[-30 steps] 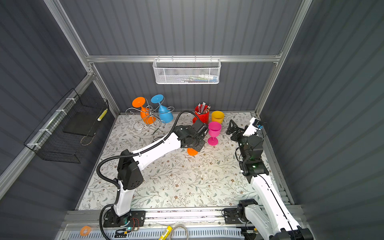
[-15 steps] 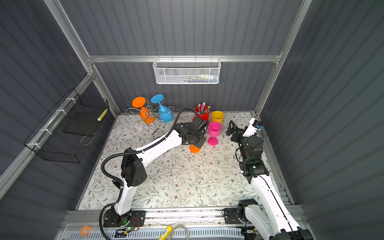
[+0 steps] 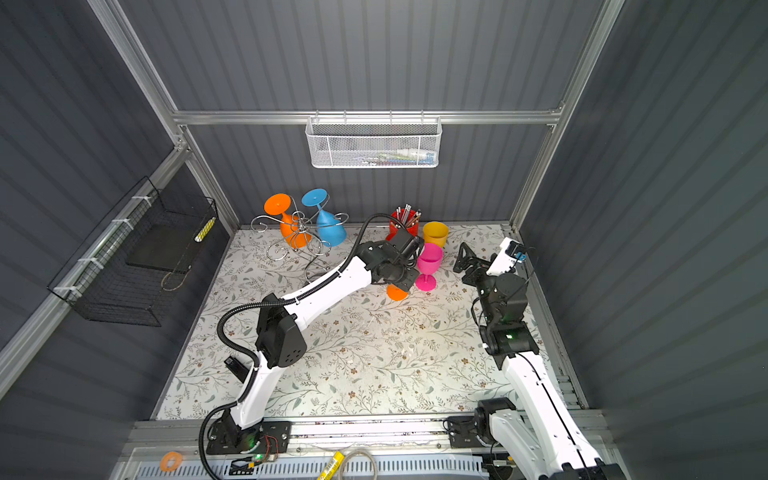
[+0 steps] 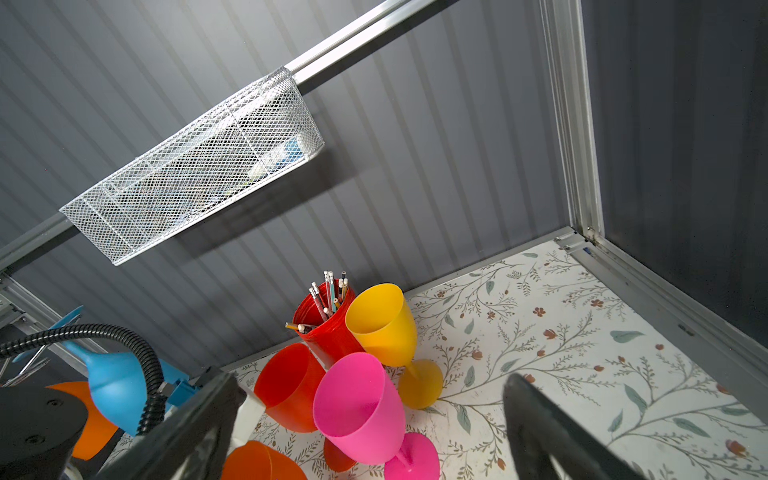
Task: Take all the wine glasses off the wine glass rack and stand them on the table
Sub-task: 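Set the orange glass upright on the table in front of the pink glass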
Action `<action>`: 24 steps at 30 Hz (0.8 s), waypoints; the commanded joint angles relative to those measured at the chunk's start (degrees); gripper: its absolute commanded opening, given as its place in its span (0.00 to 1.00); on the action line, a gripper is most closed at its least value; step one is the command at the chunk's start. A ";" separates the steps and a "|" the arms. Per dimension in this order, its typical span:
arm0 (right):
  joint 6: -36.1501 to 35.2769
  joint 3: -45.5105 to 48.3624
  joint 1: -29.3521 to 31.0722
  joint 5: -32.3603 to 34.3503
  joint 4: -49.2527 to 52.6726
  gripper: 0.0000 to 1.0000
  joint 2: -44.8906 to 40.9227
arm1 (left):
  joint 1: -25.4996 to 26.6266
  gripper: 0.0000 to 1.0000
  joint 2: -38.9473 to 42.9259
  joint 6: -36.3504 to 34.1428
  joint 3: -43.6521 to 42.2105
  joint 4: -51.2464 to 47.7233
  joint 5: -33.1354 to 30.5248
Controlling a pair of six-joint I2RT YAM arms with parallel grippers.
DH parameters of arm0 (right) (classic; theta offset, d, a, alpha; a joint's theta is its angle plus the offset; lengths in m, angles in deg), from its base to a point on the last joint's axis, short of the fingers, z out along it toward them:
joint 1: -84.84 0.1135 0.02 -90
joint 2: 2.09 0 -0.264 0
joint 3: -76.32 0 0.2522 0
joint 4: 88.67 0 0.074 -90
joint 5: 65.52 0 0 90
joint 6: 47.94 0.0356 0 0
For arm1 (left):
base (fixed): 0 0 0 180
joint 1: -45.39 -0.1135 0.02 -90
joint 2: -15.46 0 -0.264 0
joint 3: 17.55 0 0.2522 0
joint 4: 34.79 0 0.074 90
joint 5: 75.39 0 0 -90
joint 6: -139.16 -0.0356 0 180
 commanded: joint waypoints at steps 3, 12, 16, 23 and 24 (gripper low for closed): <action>-0.59 0.41 -0.27 0.55 -0.37 0.99 -0.26 | -0.25 0.01 -0.65 -1.27 1.55 -3.78 1.69; -0.48 0.43 -0.29 0.12 -0.27 0.99 -0.39 | -0.30 0.00 0.08 -1.53 1.37 -4.66 3.13; -0.47 0.48 -0.26 0.15 -0.26 0.99 -0.41 | -0.26 0.00 -0.36 -1.78 2.64 -6.00 3.46; -0.57 0.43 -0.28 -0.09 -0.36 0.99 -0.19 | -0.27 0.00 0.10 -1.88 2.96 -6.00 4.69; -0.60 0.43 -0.33 -0.11 -0.36 0.99 -0.13 | -0.25 0.00 0.00 -1.95 2.87 -6.00 4.61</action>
